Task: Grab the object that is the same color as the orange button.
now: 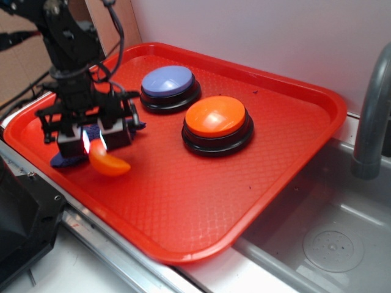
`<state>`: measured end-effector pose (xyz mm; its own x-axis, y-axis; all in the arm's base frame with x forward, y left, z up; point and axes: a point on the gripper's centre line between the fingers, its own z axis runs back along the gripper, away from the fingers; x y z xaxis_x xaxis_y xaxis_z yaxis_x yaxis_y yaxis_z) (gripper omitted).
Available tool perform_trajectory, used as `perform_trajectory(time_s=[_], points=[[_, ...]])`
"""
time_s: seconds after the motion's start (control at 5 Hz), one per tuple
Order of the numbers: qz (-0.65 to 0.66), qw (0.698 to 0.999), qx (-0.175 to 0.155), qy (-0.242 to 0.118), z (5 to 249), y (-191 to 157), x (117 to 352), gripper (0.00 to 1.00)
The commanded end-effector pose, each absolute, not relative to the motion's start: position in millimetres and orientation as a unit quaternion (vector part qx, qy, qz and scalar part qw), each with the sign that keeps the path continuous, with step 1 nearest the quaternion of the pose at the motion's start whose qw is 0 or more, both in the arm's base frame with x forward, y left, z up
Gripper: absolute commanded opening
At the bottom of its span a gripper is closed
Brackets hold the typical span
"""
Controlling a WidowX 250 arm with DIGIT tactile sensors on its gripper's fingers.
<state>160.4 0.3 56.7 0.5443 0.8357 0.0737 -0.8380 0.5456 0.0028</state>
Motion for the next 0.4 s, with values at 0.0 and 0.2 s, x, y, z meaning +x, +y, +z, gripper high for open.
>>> perform_trajectory(time_s=[0.0, 0.2], points=[[0.333, 0.94, 0.03, -0.069, 125, 0, 183, 0.0], [0.253, 0.965, 0.008, -0.068, 146, -7, 191, 0.0]])
